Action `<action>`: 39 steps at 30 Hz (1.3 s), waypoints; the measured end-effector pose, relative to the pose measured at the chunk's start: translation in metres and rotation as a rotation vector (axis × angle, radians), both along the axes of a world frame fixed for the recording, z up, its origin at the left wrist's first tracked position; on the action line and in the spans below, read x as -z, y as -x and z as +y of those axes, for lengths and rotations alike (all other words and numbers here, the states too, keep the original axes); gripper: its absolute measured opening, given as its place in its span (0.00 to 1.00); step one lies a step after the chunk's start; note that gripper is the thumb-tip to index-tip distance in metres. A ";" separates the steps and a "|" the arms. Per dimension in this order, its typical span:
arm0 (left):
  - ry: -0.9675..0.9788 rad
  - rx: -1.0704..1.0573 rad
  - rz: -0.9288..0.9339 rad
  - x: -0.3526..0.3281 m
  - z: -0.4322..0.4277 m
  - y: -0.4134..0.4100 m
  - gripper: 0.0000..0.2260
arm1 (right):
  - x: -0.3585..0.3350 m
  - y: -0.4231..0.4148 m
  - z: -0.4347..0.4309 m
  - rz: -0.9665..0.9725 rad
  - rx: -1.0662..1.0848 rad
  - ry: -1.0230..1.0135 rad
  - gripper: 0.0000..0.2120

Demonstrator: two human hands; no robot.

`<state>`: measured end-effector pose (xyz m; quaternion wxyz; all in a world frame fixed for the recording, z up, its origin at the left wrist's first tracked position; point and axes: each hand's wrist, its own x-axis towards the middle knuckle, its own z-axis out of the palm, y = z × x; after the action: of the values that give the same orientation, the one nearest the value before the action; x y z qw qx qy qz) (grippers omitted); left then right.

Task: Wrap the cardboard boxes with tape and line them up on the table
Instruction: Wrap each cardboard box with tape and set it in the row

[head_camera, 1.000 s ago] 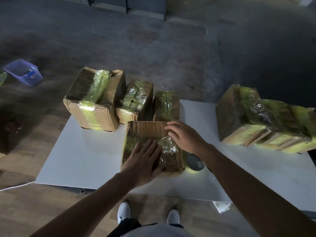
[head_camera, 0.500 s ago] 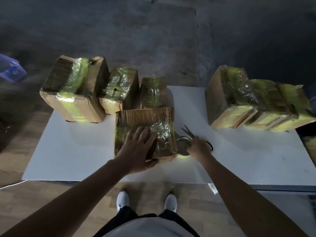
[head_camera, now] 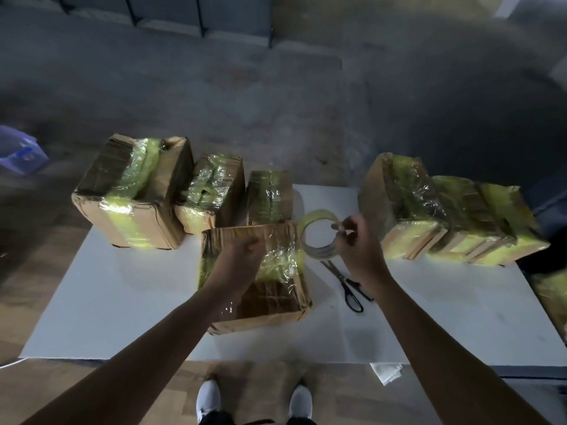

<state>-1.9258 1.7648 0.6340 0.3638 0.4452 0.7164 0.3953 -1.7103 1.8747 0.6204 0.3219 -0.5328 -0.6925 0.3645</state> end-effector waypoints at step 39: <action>0.124 -0.380 -0.429 -0.011 -0.028 0.086 0.05 | -0.038 0.118 -0.016 -0.264 -0.877 -0.062 0.25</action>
<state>-2.0114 1.7369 0.6454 0.4530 0.1862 0.7164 0.4969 -1.8279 1.8585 0.6585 0.0623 -0.2214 -0.8983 0.3744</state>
